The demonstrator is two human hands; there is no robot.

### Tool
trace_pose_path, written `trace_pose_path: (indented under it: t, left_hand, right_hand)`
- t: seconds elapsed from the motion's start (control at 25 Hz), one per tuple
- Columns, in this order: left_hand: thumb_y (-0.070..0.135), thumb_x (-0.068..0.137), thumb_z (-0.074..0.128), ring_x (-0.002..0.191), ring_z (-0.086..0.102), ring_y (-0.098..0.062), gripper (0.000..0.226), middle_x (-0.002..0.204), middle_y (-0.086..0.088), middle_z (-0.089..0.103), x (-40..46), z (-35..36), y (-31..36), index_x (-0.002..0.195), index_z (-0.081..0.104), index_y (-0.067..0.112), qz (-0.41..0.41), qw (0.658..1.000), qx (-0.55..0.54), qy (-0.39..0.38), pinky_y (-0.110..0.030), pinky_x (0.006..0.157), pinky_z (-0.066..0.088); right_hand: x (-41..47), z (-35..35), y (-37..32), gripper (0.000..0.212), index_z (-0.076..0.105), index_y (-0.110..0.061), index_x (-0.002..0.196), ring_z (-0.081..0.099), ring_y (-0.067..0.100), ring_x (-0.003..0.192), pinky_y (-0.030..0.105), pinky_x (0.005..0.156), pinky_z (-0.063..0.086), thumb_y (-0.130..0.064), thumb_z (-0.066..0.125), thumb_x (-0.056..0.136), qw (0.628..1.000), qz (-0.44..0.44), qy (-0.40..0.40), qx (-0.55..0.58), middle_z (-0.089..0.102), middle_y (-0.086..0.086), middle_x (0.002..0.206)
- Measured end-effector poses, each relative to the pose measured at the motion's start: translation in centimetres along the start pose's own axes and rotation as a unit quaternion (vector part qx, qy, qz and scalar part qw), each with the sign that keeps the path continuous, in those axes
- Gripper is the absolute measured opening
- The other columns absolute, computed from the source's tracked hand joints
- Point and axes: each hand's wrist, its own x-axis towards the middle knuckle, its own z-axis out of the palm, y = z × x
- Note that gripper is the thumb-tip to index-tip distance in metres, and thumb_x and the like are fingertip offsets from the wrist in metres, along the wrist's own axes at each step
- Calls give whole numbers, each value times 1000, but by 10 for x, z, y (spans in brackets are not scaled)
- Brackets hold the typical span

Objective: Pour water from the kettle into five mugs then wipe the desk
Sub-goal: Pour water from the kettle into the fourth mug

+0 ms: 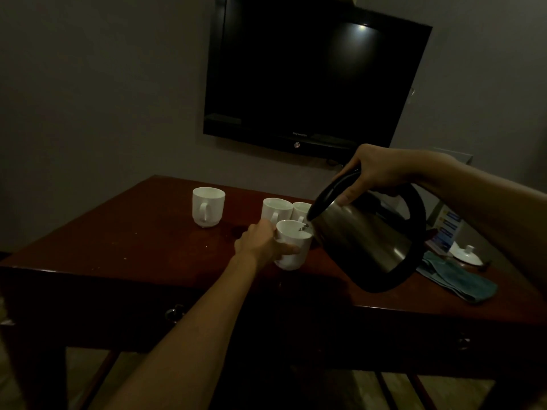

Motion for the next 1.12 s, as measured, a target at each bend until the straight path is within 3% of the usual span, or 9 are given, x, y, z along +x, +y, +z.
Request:
trace_pose_path:
  t: [0.12, 0.56, 1.12]
  left_hand:
    - [54, 69, 82, 93, 67, -20, 57, 100, -3, 70, 1, 0, 0, 103, 58, 15, -3, 1000, 2, 1, -43, 84, 54]
    - [55, 66, 83, 100, 64, -24, 67, 109, -5, 65, -1, 0, -1, 111, 51, 16, 0, 1000, 5, 9, -46, 86, 54]
    - [56, 63, 84, 90, 68, -20, 60, 97, -2, 69, 1, 0, -2, 100, 57, 17, -8, 1000, -6, 3, -47, 82, 56]
  right_hand:
    - [0, 1, -2, 45, 70, -9, 119, 51, -3, 31, 9, 34, 36, -26, 79, 79, 1000, 2, -4, -3, 58, -19, 41]
    - [-3, 0, -9, 43, 67, -4, 121, 51, -11, 33, 5, 33, 35, -19, 77, 82, 1000, 5, -8, -3, 54, -23, 37]
    - [0, 1, -8, 47, 67, -6, 123, 51, -11, 34, 5, 33, 35, -22, 78, 81, 1000, 1, -8, -10, 55, -24, 38]
